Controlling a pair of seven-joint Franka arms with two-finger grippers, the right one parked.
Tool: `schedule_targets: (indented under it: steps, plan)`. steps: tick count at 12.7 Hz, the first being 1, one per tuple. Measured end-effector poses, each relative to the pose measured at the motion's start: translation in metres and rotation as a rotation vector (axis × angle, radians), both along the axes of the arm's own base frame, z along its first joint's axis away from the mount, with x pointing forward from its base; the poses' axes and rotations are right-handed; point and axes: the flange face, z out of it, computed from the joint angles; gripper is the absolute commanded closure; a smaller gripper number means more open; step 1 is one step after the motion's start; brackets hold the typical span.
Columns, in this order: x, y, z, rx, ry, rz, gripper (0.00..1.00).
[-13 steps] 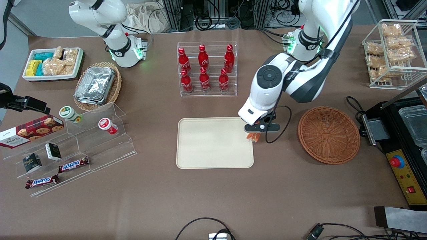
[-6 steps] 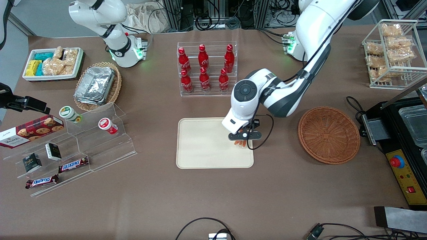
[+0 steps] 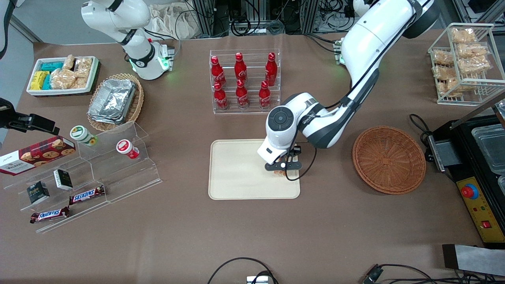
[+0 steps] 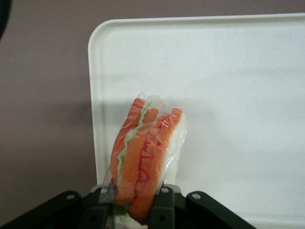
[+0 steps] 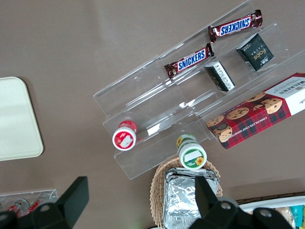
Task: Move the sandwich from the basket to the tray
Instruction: 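Lower the sandwich onto the tray and open the left gripper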
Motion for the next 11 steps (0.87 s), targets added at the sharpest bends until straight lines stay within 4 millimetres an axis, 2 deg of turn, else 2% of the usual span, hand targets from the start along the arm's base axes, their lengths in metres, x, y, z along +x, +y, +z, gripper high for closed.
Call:
schedule_targets:
  steps: [6, 7, 8, 9, 10, 11]
  plan:
    - [-0.002, -0.003, -0.028, 0.047, -0.014, -0.007, 0.7]
    - [-0.002, -0.003, -0.03, 0.048, -0.014, -0.009, 0.65]
    - [-0.002, -0.005, -0.03, 0.047, -0.016, -0.01, 0.47]
    - [-0.003, -0.006, -0.03, 0.047, -0.016, -0.012, 0.18]
    - [-0.004, -0.007, -0.03, 0.048, -0.016, -0.014, 0.0]
    - [-0.004, -0.007, -0.031, 0.048, -0.014, -0.014, 0.0]
